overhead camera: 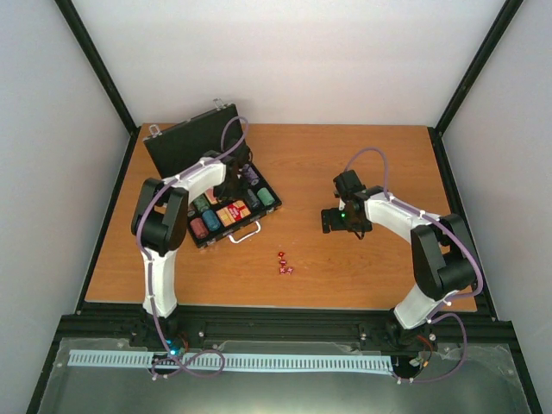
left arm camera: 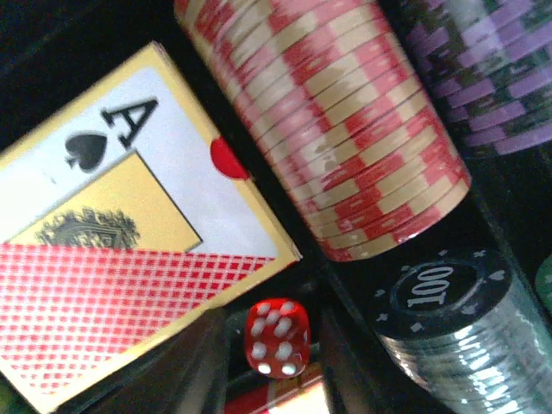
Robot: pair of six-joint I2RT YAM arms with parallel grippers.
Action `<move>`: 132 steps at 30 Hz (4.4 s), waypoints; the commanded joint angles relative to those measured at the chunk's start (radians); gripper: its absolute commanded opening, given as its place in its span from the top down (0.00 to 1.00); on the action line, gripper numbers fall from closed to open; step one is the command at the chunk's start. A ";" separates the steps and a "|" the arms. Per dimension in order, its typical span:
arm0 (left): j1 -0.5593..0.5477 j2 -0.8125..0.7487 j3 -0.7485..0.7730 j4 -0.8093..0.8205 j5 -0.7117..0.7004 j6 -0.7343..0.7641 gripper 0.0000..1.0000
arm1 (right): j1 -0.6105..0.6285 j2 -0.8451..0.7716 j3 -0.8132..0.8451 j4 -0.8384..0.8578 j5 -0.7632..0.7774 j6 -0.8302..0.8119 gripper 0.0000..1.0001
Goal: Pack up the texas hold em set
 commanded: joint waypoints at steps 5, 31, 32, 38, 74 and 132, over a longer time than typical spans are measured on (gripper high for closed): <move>0.011 0.004 0.030 0.021 0.038 0.013 0.49 | 0.004 0.012 0.018 -0.004 -0.004 -0.005 0.00; -0.313 -0.492 -0.454 0.113 0.292 0.147 0.36 | 0.003 0.027 0.020 0.011 -0.019 -0.006 0.00; -0.339 -0.483 -0.462 0.123 0.286 0.157 0.37 | 0.004 0.028 0.022 0.011 -0.020 -0.006 0.00; -0.419 -0.378 -0.432 0.165 0.278 0.138 0.39 | 0.004 0.028 0.031 0.004 -0.021 -0.009 0.00; -0.458 -0.196 -0.354 0.150 0.316 0.101 0.52 | 0.004 -0.005 -0.024 0.023 -0.018 -0.006 0.00; 0.058 -0.128 -0.133 0.019 0.051 -0.217 0.98 | 0.004 0.002 -0.053 0.037 -0.022 -0.004 0.00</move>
